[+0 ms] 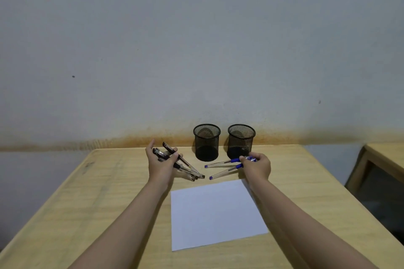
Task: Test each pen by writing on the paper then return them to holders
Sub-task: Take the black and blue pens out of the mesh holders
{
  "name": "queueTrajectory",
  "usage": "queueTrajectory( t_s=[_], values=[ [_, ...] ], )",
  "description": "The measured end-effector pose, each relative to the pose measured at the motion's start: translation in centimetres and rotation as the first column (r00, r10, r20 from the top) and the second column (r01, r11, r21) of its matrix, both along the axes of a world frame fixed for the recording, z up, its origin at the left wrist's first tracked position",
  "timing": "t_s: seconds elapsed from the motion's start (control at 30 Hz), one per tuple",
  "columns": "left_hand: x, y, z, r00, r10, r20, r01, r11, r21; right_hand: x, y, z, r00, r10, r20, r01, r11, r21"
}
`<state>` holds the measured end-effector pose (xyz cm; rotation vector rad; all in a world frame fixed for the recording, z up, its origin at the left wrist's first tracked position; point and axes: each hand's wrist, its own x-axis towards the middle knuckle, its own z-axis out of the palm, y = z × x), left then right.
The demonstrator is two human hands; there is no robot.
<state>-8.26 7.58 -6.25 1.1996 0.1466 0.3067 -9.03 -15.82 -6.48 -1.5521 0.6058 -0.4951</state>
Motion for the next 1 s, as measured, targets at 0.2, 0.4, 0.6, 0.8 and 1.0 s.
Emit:
queueTrajectory(
  t_s=[0.2, 0.4, 0.6, 0.8, 1.0],
  values=[
    [0.1, 1.3, -1.0, 1.000, 0.014, 0.015, -0.019, 0.909, 0.417, 0.3, 0.1, -0.9, 0.996, 0.085, -0.032, -0.090, 0.976, -0.199],
    [0.1, 2.2, -1.9, 0.996, 0.083, -0.046, -0.035, 0.770, 0.637, 0.2, 0.0, -1.4, 0.980, 0.188, -0.063, -0.198, 0.910, -0.364],
    [-0.2, 3.1, -3.2, 0.998, 0.025, -0.065, 0.033, 0.654, 0.755, 0.1, 0.5, -1.5, 0.968, 0.238, -0.085, -0.250, 0.852, -0.459],
    [-0.6, 3.6, -3.0, 0.997, -0.004, -0.075, 0.064, 0.574, 0.817, -0.2, 0.3, -1.3, 0.959, 0.273, -0.073, -0.258, 0.741, -0.620],
    [-6.3, 2.9, -1.6, 0.986, -0.107, 0.131, -0.079, 0.397, 0.915, -1.3, 3.0, 0.5, 0.863, 0.505, 0.032, -0.318, 0.590, -0.742]
  ],
)
